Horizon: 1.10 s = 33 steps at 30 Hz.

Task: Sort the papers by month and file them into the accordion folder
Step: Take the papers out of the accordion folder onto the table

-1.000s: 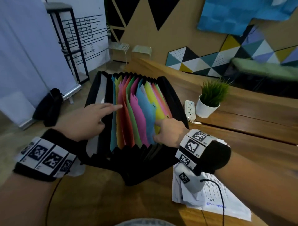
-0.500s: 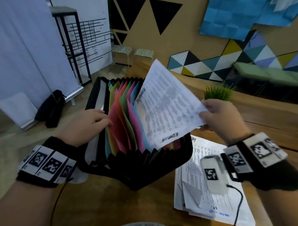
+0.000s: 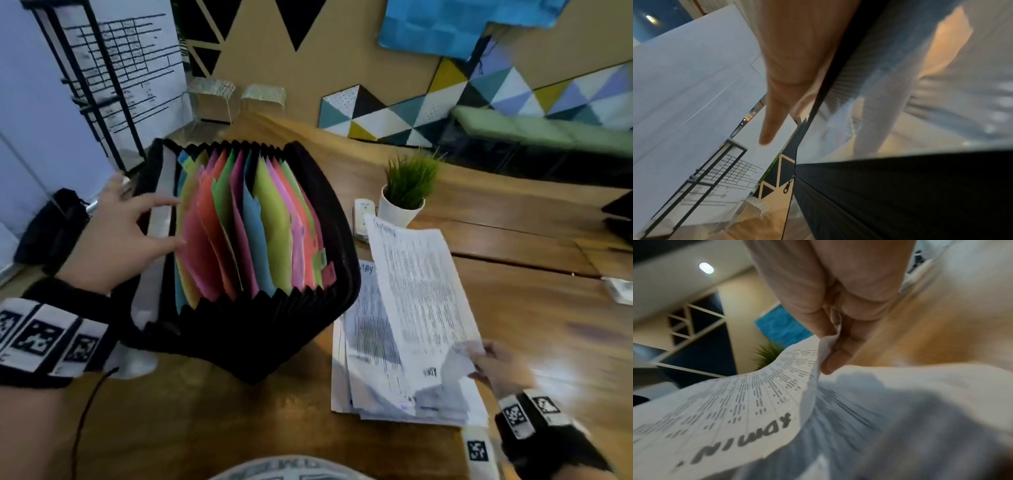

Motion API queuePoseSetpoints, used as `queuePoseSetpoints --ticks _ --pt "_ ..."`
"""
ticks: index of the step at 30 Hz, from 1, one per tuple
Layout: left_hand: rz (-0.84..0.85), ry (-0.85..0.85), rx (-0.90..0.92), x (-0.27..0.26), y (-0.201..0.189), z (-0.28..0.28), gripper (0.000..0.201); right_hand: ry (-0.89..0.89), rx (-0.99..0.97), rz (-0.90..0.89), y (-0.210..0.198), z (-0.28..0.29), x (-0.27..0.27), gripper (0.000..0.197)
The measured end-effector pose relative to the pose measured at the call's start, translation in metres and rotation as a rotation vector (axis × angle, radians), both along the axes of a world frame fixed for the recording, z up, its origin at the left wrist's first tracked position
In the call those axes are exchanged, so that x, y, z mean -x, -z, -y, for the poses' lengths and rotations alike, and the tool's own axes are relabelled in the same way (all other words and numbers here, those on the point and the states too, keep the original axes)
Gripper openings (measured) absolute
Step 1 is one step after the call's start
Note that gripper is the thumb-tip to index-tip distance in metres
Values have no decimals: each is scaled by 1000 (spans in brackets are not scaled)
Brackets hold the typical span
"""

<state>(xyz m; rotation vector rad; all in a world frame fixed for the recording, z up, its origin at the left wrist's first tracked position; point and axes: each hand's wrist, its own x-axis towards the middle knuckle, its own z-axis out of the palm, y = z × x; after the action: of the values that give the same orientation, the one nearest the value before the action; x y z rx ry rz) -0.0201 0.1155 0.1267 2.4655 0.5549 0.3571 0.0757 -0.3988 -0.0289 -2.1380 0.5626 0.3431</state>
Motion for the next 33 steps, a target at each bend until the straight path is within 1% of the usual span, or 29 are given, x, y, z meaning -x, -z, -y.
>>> queuePoseSetpoints --ticks 2,4,5,6,7,8,9,10,11,12,13,14,15,16,18,19,20,21,22,24,25,26,28,30,31,33 --pt "-38 -38 78 -2 2 2 48 -46 154 -103 53 28 5 5" --pt "-28 -28 238 -2 1 4 42 -83 246 -162 77 38 8 7" --pt "-13 -27 328 -1 -1 6 43 -91 271 -183 89 45 6 8" --pt "0 -28 388 -1 -3 7 45 -95 280 -189 80 38 8 14" --pt "2 -28 406 -1 -5 9 46 -90 292 -192 55 22 11 28" --pt "4 -25 406 -2 -6 11 44 -86 350 -162 33 7 9 45" --pt "12 -22 413 -3 -7 13 42 -125 430 -108 5 -10 8 56" --pt "25 -17 424 -4 -8 16 41 -196 495 -7 -27 -31 6 59" --pt "29 -12 434 -5 -9 18 42 -301 510 136 -62 -53 6 52" --pt "35 -7 441 -6 -9 20 43 -398 466 300 -93 -73 5 41" --pt "33 0 447 -6 -10 22 43 -486 390 458 -129 -99 7 29" --pt "36 10 449 -7 -10 24 41 -541 285 577 -152 -120 9 17" --pt "36 24 449 -8 -11 26 39 -613 167 652 -174 -141 10 10" --pt "39 35 452 -9 -12 28 36 -681 38 649 -190 -162 10 8" --pt "51 50 456 -11 -14 32 34 -806 -196 500 -206 -198 8 9" --pt "52 51 453 -12 -14 34 34 -860 -245 416 -207 -213 4 10" --pt "56 45 451 -12 -15 36 35 -899 -229 339 -204 -226 1 11" --pt "59 40 450 -13 -15 37 37 -924 -145 285 -198 -238 -3 11" --pt "61 36 443 -13 -15 38 38 -933 -27 249 -189 -247 -10 13" --pt "72 37 422 -11 -15 38 37 -917 274 241 -174 -259 -23 18" --pt "77 37 406 -10 -15 37 37 -894 385 230 -168 -262 -28 20" --pt "80 35 389 -8 -15 36 37 -876 441 198 -166 -265 -31 22" --pt "77 32 354 -5 -14 31 38 -876 496 103 -164 -270 -34 23" --pt "73 32 338 -4 -12 28 39 -895 551 49 -165 -277 -32 19" --pt "74 35 338 -4 -10 27 39 -890 547 25 -165 -280 -31 20" --pt "70 40 322 -6 -9 27 37 -880 453 -55 -159 -287 -30 26"
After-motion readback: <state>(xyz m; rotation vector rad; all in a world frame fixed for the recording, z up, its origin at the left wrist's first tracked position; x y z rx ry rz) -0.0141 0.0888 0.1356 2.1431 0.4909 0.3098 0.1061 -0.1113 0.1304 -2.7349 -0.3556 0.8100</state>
